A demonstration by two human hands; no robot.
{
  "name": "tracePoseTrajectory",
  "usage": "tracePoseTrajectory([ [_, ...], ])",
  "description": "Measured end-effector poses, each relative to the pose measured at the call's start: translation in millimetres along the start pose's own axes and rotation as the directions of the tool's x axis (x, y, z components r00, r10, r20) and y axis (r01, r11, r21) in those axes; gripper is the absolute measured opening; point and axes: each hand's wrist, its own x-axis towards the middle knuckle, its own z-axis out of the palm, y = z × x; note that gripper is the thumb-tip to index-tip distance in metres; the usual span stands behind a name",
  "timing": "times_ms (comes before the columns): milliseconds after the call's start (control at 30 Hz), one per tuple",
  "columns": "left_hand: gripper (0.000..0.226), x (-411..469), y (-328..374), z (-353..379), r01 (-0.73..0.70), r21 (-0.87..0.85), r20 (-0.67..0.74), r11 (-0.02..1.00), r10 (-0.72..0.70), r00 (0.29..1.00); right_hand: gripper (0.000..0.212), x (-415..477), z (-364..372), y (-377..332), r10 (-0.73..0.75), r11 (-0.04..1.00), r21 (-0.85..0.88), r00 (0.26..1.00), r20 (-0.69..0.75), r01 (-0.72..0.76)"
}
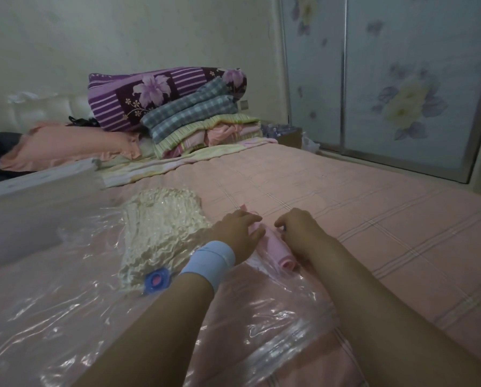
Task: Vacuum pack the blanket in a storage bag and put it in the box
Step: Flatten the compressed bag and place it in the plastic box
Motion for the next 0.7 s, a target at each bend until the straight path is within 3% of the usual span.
tracePoseTrajectory([
  [167,0.036,-19.8,-20.5,-16.6,-0.036,-0.058,-0.216,0.998,0.022,0.976,0.024,-13.3,-26.5,-48.6,-0.126,0.966,0.206,0.981,-0.148,0.155],
  [333,0.027,-59.9,-59.8,-34.5,0.062,-0.116,-0.308,0.991,-0.095,0.946,0.014,-39.1,-23.9,-116.5,-0.322,0.885,0.307,0.937,-0.135,0.349],
  [433,0.031,-93.1,-97.0,-38.7,0.167,-0.106,-0.273,0.98,-0.19,0.943,0.015,-53.1,-1.2,-144.1,-0.355,0.855,0.378,0.932,-0.073,0.355],
  [567,0.054,-138.9,-147.8,-37.3,0.343,-0.135,-0.132,0.929,-0.36,0.923,0.038,-63.5,36.5,-181.1,-0.363,0.893,0.3,0.931,0.035,0.337],
  [700,0.081,-166.6,-171.8,-32.0,0.338,-0.21,0.051,0.917,-0.335,0.941,0.04,-65.3,63.2,-209.3,-0.417,0.897,0.222,0.898,0.137,0.383],
])
